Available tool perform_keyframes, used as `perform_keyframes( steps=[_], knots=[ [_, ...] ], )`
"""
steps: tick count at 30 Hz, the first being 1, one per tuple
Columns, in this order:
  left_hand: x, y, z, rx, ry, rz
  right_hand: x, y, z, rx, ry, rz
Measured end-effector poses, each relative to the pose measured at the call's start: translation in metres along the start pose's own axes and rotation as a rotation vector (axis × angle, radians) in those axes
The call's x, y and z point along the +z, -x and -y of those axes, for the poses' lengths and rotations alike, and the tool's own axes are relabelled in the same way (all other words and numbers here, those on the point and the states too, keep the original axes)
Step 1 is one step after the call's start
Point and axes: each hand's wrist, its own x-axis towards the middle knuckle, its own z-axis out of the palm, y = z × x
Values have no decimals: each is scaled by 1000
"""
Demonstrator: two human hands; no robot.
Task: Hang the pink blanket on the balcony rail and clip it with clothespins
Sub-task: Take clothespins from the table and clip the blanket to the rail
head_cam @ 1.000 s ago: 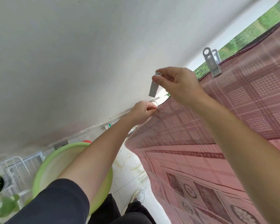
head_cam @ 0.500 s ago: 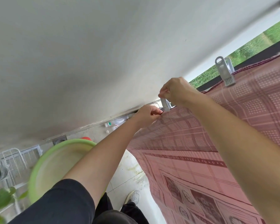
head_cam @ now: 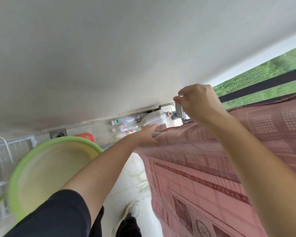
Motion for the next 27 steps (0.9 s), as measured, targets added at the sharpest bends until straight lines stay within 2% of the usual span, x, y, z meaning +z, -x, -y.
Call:
perform_keyframes(
  steps=[3,8,10,13,18,24,27],
  knots=[
    [-2,-23,10,37,85,95,26,-10,-5,64,-18,-59],
    [1,-76,12,154,50,237,51,-22,-15,86,-43,-150],
    [6,-82,8,175,16,229,58,-25,-16,89,-47,-138],
    [6,-77,7,195,-35,126,62,-24,-14,101,-45,-105],
    [-11,-67,14,132,103,72,61,-22,-13,136,-114,-63],
    [-31,-57,28,171,363,68,67,-24,-9,147,-126,-37],
    [-23,-51,27,209,327,125,70,-27,-7,165,-122,-5]
  ],
)
